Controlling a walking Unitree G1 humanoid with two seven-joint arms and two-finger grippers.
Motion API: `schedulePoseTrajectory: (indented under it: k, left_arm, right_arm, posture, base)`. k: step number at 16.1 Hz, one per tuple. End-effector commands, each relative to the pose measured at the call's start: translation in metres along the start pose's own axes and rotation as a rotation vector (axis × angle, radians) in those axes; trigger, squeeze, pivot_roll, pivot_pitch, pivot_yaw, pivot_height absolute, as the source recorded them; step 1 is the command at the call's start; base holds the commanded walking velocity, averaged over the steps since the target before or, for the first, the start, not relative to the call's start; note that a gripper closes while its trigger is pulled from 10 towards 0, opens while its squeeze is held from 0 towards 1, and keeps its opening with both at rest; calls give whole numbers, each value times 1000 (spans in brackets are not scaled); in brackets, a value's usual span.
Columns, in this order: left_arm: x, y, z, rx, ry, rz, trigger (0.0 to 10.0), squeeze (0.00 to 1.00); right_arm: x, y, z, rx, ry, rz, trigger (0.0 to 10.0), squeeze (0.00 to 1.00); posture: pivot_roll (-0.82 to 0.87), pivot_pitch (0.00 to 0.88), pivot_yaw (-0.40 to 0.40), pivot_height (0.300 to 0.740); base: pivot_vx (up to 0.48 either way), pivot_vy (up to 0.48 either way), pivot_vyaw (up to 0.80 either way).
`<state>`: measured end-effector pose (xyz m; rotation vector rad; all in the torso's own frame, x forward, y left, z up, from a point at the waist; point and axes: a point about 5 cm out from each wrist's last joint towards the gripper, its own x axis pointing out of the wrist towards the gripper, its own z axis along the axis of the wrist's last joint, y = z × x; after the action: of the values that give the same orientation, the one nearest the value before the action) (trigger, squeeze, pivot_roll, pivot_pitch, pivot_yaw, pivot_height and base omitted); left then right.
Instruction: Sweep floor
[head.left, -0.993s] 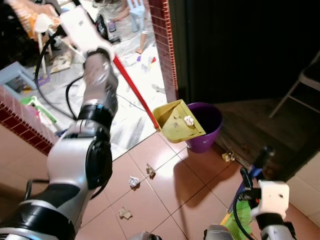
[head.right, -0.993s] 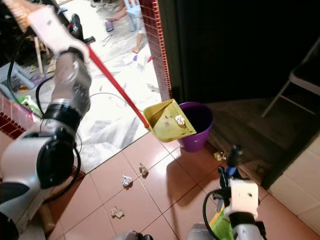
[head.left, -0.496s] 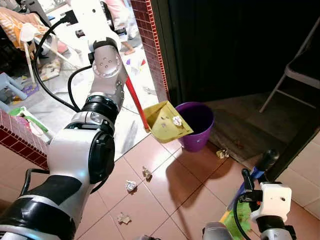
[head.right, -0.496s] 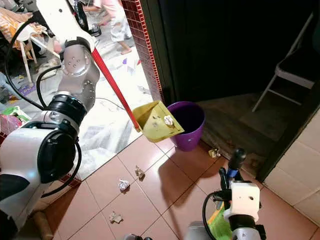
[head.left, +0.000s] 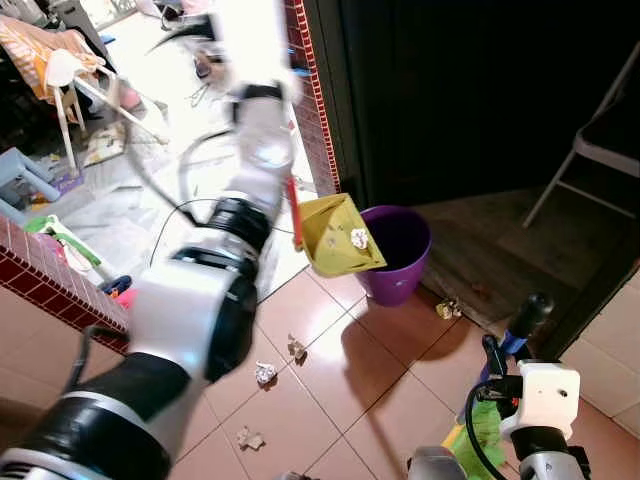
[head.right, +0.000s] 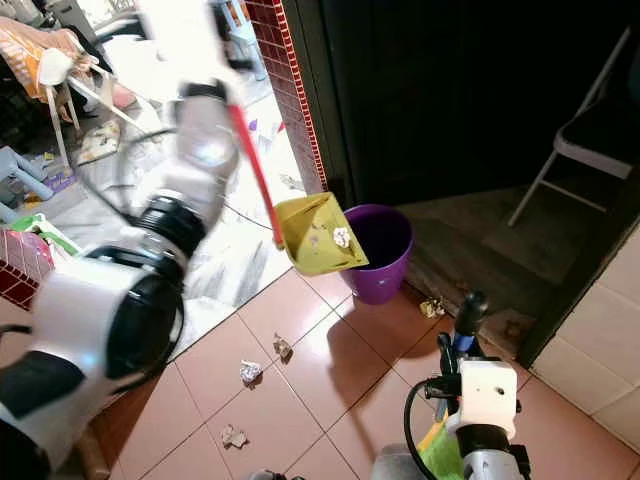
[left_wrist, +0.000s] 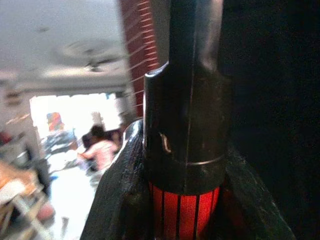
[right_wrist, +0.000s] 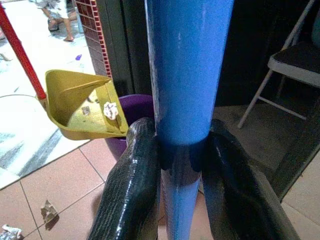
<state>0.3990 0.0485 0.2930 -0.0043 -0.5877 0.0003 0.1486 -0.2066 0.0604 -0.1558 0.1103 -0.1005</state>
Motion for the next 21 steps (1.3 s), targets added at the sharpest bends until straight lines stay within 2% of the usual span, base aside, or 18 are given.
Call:
schedulePoseTrajectory:
  k: [1,4,6,9,11,12,13,14,16,17,20,21]
  left_arm:
    - [-2,-7,3,91,-57,-77,10000,0]
    - [-17,-34,1,151,-114,-206,10000,0]
    - [-21,-40,2,195,-157,-229,10000,0]
    - [-19,-34,-2,186,-113,-193,10000,0]
    - [-12,-18,-10,126,-4,-87,10000,0]
    - [-8,-5,-13,82,50,-21,10000,0]
    - [-7,-2,-14,68,63,-6,10000,0]
    - [6,29,-5,34,44,141,10000,0]
    - [14,47,7,46,-17,208,10000,0]
    - [23,66,21,55,-80,264,10000,0]
    - [32,96,39,86,-151,332,10000,0]
    - [31,104,40,119,-155,334,10000,0]
  right_arm:
    - [-3,9,-7,45,50,13,10000,0]
    - [-3,10,-7,43,47,11,10000,0]
    - [-3,10,-6,41,45,9,10000,0]
    - [-1,10,-6,40,41,10,10000,0]
    - [2,11,-6,40,39,11,10000,0]
    - [4,11,-7,40,37,14,10000,0]
    - [5,11,-7,40,37,14,10000,0]
    - [12,12,-5,37,25,26,10000,0]
    - [19,13,-5,34,18,48,10000,0]
    - [24,15,-4,30,12,63,10000,0]
    - [36,15,-5,15,4,89,10000,0]
    - [41,15,-6,9,2,100,10000,0]
  posture:
    - [-400,0,272,740]
    - [-407,0,274,740]
    - [-407,0,274,740]
    - [-401,0,276,740]
    - [-398,0,274,740]
    - [-396,0,271,740]
    - [-394,0,269,740]
    - [-381,0,252,740]
    - [-362,0,231,740]
    - [-354,0,221,740]
    - [-318,0,194,740]
    - [-297,0,183,740]
  base:
    - [0,0,0]
    - [0,0,0]
    - [0,0,0]
    - [0,0,0]
    - [0,0,0]
    - [0,0,0]
    - [0,0,0]
    - [0,0,0]
    - [0,0,0]
    - [0,0,0]
    - [0,0,0]
    - [0,0,0]
